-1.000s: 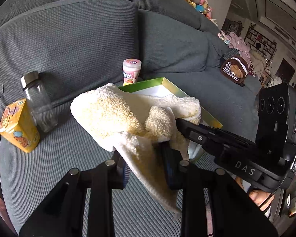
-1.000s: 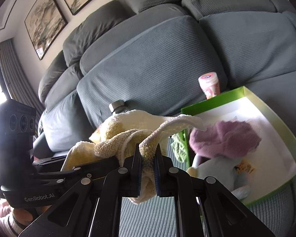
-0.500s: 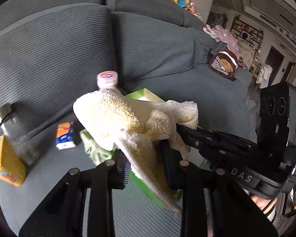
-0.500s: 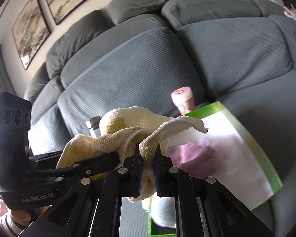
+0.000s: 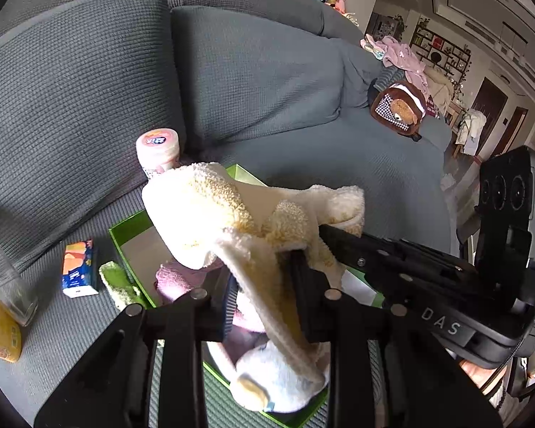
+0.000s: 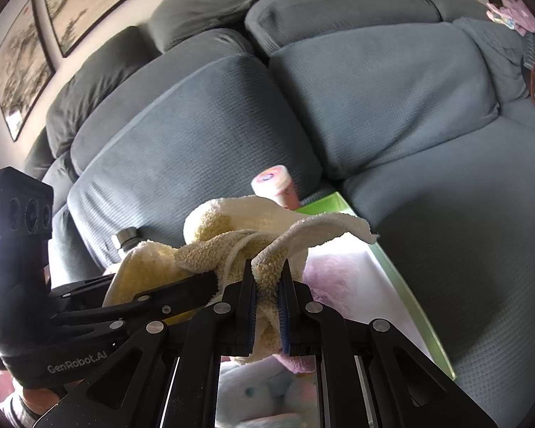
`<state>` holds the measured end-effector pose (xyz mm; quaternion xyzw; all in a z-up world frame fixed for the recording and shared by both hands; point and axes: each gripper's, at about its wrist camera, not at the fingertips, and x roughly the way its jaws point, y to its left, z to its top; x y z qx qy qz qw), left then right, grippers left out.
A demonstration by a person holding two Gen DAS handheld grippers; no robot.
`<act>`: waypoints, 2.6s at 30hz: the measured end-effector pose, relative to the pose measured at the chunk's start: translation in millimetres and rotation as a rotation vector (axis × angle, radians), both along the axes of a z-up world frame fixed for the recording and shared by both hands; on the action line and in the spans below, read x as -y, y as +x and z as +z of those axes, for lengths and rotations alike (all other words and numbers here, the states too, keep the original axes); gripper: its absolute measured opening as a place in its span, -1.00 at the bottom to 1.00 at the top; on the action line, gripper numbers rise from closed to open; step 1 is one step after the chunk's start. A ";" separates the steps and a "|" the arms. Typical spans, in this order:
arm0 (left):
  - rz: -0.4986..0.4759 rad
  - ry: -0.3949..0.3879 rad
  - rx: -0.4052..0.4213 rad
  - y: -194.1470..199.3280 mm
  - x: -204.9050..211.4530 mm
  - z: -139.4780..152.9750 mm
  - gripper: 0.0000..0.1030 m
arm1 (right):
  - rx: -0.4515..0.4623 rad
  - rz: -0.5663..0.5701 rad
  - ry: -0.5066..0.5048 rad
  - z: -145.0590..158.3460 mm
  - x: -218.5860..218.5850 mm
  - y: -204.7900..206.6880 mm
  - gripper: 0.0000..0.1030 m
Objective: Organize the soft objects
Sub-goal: 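Carry the cream towel into the green box and open the right gripper, then move the open right gripper toward the green washcloth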
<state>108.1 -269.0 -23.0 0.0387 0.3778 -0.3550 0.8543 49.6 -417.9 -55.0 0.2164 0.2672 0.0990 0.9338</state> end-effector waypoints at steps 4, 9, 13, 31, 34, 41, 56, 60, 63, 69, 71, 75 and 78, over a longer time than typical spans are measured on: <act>0.011 0.005 -0.048 13.9 7.2 -11.5 -0.48 | -0.037 -0.004 -0.008 -9.6 6.2 10.9 -0.77; 0.014 0.030 -0.086 22.6 15.4 -25.5 -0.48 | -0.112 -0.010 -0.018 -24.8 10.1 24.6 -0.77; 0.009 0.051 -0.121 29.9 17.3 -37.8 -0.47 | -0.177 -0.011 -0.051 -33.9 8.0 32.2 -0.77; 0.051 0.214 -0.120 40.8 27.1 -64.7 -0.01 | -0.378 -0.060 -0.148 -73.6 10.8 42.0 -0.68; 0.108 0.209 -0.122 45.6 15.9 -60.5 0.54 | -0.382 -0.092 -0.112 -72.8 17.2 36.6 -0.37; 0.166 0.116 -0.090 37.7 -26.5 -26.2 0.93 | -0.304 -0.110 -0.136 -47.7 15.5 13.7 -0.06; 0.298 -0.006 -0.004 -29.9 -138.4 10.6 0.98 | -0.025 0.013 -0.178 18.7 -36.2 -60.1 0.57; 0.360 -0.011 -0.045 -49.3 -180.3 -4.6 0.98 | 0.027 0.162 -0.178 21.3 -74.6 -74.2 0.61; 0.387 -0.019 -0.085 -63.5 -203.9 -15.4 0.98 | 0.037 0.240 -0.212 15.6 -105.3 -80.3 0.61; 0.422 0.000 -0.136 -92.0 -243.4 -47.4 0.98 | -0.008 0.272 -0.280 -9.1 -152.7 -84.4 0.61; 0.434 0.001 -0.150 -94.3 -252.8 -53.9 0.98 | -0.030 0.216 -0.349 -16.9 -170.0 -85.3 0.61; 0.461 -0.023 -0.180 -98.9 -271.8 -59.5 0.98 | -0.046 0.120 -0.458 -35.1 -200.4 -79.8 0.61; 0.482 -0.017 -0.191 -99.8 -284.2 -62.1 0.98 | -0.082 0.100 -0.459 -56.4 -215.5 -67.2 0.61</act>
